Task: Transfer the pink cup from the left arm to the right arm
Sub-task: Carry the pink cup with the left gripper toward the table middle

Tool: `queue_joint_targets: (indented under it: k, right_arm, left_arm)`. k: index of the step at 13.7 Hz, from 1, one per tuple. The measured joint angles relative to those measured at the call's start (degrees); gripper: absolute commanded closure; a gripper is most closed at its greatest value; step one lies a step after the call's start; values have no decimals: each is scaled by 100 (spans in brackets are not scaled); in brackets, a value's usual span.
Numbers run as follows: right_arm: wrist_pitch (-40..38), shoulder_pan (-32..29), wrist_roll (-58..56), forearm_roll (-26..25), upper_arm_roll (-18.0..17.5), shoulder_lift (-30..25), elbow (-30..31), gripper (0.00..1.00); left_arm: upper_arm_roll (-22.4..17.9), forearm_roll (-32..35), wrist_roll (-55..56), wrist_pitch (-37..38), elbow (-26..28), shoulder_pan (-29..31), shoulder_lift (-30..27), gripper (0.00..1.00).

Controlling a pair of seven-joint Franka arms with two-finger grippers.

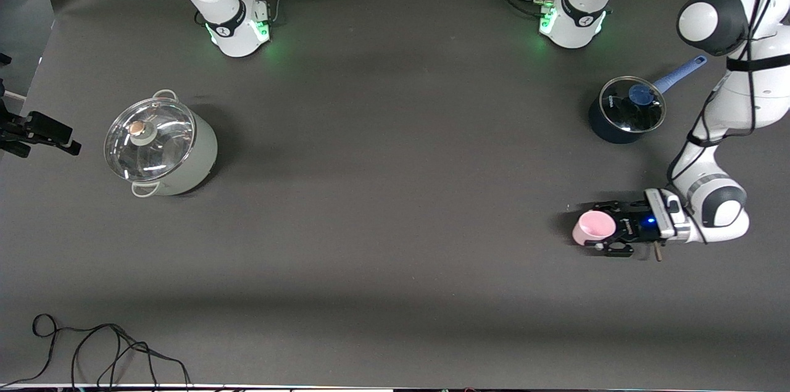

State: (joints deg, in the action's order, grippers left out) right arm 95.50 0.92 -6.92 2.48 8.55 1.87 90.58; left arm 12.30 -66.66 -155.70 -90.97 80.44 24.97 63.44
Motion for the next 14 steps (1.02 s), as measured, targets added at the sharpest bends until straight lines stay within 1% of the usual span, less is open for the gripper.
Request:
queue_joint_targets:
  k: [2,4,6,8,9,10,14]
  right_arm:
    - [0,5,0,0,-1,2,-5,0]
    - [0,8,0,0,-3,5,-5,0]
    - [0,10,0,0,-4,5,-9,0]
    - [0,12,0,0,-4,6,-10,0]
    - [0,12,0,0,-4,6,-10,0]
    - [-2,11,0,0,-4,6,-10,0]
    - [-147,3,0,0,4,6,-11,0]
  left_arm:
    - [16,-383,0,-3,2,-448,14,100]
    - [23,-962,0,-70,2,-1021,27,100]
    - [31,-1534,-1,-446,-7,-1591,27,100]
    - [123,-2001,-1,-1024,-27,-2033,28,100]
    - [298,-2241,-1,-1344,-36,-2168,28,100]
    - [567,-2440,-1,-1762,-54,-2265,27,100]
    - [1970,-2739,-1,-3845,-126,-2386,22,100]
